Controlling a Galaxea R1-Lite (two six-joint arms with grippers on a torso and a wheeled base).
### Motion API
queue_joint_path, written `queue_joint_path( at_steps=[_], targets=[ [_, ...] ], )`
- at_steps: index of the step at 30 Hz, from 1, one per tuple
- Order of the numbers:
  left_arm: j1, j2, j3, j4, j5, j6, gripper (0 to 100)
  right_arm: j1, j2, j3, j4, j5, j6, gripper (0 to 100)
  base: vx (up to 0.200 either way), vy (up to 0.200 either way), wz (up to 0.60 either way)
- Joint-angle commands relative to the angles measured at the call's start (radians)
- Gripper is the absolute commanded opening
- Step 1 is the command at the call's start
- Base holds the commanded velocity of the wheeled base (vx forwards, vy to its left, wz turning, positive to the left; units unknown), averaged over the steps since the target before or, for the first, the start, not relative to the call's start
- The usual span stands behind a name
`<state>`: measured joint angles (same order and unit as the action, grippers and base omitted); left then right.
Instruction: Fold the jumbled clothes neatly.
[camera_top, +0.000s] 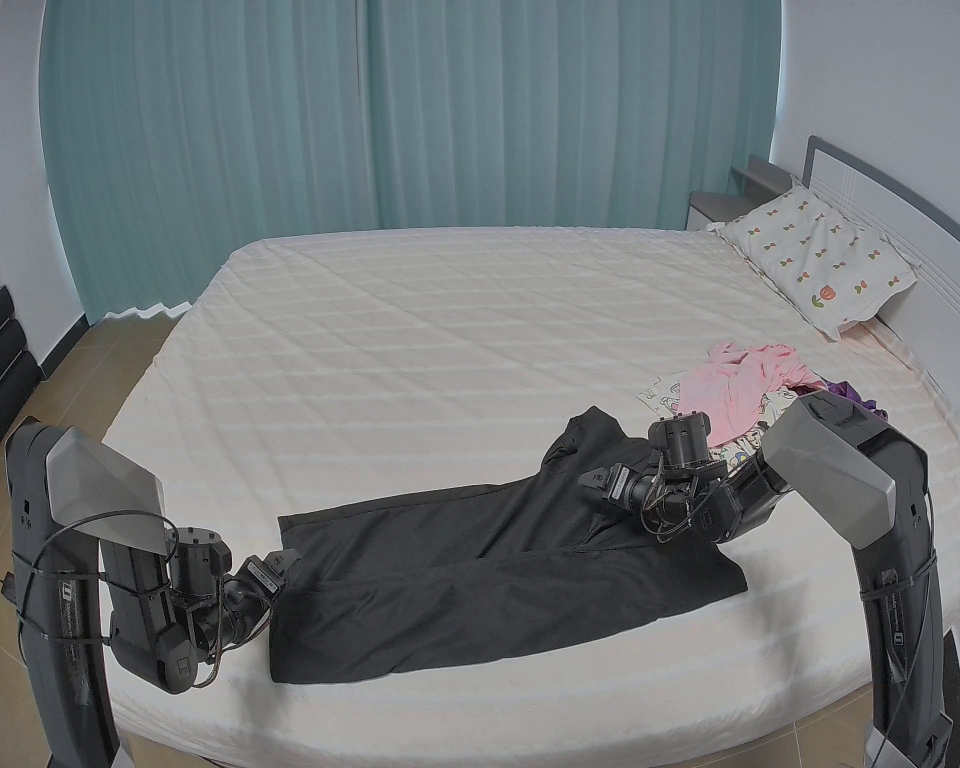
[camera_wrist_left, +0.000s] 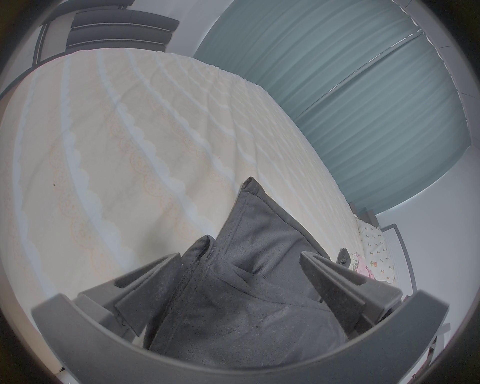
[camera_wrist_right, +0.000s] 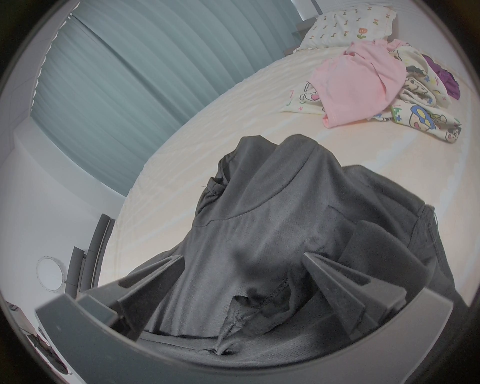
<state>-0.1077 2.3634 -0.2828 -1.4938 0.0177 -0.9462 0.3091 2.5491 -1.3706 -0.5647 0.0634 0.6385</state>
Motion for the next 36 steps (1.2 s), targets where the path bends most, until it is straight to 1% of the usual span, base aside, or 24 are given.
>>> queue_joint_path(
  at_steps=[1,6,10,12,20,25,33,34,36],
  targets=[
    [0.002,0.002,-0.001,0.0,0.001,0.0,100,0.001,0.019,-0.019,0.011,-0.001,0.003,0,0.0,0.0,0.0],
    [0.0,0.004,-0.001,0.0,0.001,0.0,100,0.002,0.02,-0.024,0.031,-0.001,0.003,0,0.0,0.0,0.0],
    [0.0,0.004,-0.003,0.0,0.001,0.0,100,0.004,0.011,-0.024,0.069,-0.034,0.003,0,0.0,0.0,0.0],
    [0.0,0.004,-0.003,0.0,0.001,0.0,100,0.004,0.0,-0.022,0.069,-0.04,0.003,0,0.0,0.0,0.0],
    [0.0,0.004,-0.003,0.0,0.002,0.0,100,0.002,-0.102,0.03,0.071,-0.04,0.004,0,0.0,0.0,0.0],
    [0.0,0.004,-0.003,0.0,0.002,0.001,100,0.004,-0.168,0.096,0.071,-0.039,0.001,0,0.0,0.0,0.0],
    [0.0,0.004,0.001,0.0,0.002,0.001,100,0.004,-0.132,0.093,0.072,-0.028,-0.007,0,0.0,0.0,0.0],
    [0.0,0.004,0.001,0.0,0.002,0.001,100,0.005,-0.127,0.091,0.069,-0.028,-0.007,100,0.0,0.0,0.0],
    [0.0,0.005,-0.001,0.0,0.002,0.003,100,0.015,-0.109,0.087,0.063,-0.028,-0.007,100,0.0,0.0,0.0]
  ],
)
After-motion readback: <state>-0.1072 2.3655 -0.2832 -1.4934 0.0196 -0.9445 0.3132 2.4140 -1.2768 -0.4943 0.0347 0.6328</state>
